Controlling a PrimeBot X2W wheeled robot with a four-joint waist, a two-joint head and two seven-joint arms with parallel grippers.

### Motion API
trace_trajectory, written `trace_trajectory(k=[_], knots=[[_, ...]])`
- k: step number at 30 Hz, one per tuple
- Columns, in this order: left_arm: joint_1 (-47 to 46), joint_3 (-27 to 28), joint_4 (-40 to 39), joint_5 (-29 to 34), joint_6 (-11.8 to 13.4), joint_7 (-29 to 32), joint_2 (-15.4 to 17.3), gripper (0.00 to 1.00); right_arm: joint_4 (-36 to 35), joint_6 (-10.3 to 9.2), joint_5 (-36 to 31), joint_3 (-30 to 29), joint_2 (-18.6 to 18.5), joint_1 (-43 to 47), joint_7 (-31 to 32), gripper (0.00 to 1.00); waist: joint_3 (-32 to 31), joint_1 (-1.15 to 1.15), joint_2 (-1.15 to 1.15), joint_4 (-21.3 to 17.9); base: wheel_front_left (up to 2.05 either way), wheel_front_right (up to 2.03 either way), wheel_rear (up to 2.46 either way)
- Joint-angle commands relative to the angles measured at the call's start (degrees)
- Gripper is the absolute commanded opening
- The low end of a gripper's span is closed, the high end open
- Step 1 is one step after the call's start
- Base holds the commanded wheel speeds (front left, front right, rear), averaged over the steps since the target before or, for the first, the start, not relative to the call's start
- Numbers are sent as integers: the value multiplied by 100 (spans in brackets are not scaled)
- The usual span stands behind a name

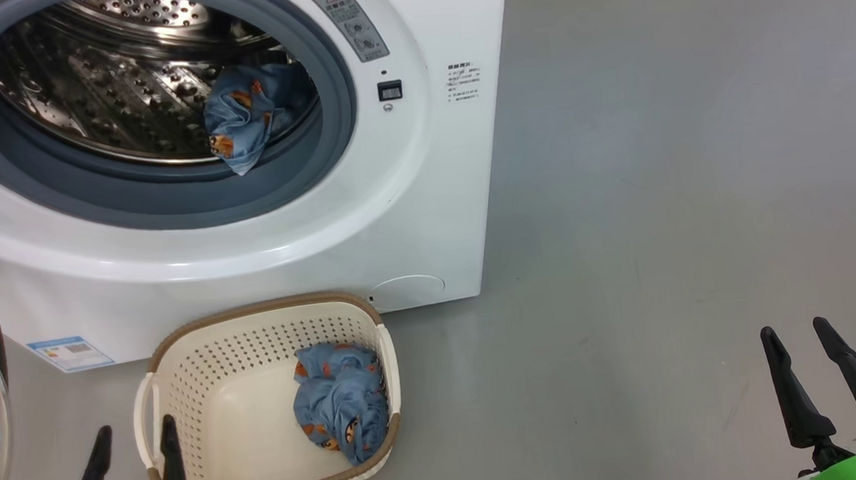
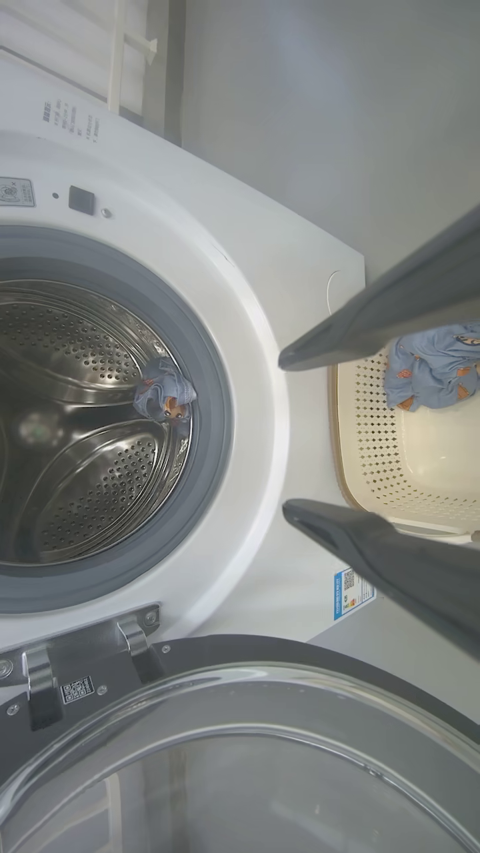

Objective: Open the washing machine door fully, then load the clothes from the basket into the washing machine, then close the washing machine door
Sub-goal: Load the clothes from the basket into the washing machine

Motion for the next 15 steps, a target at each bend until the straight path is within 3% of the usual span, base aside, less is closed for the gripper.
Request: trace_trajectory(k=[1, 15], knots=[[-53, 107, -96, -73, 48, -36, 69, 100, -143, 9, -39, 89, -126, -32, -27, 100, 45, 0, 0, -18, 0, 0, 0], [-847, -627, 1143, -358, -36, -36, 69, 100, -235, 9, 32, 198, -27, -454, -27, 100, 709, 0, 0, -130, 0, 0, 0]])
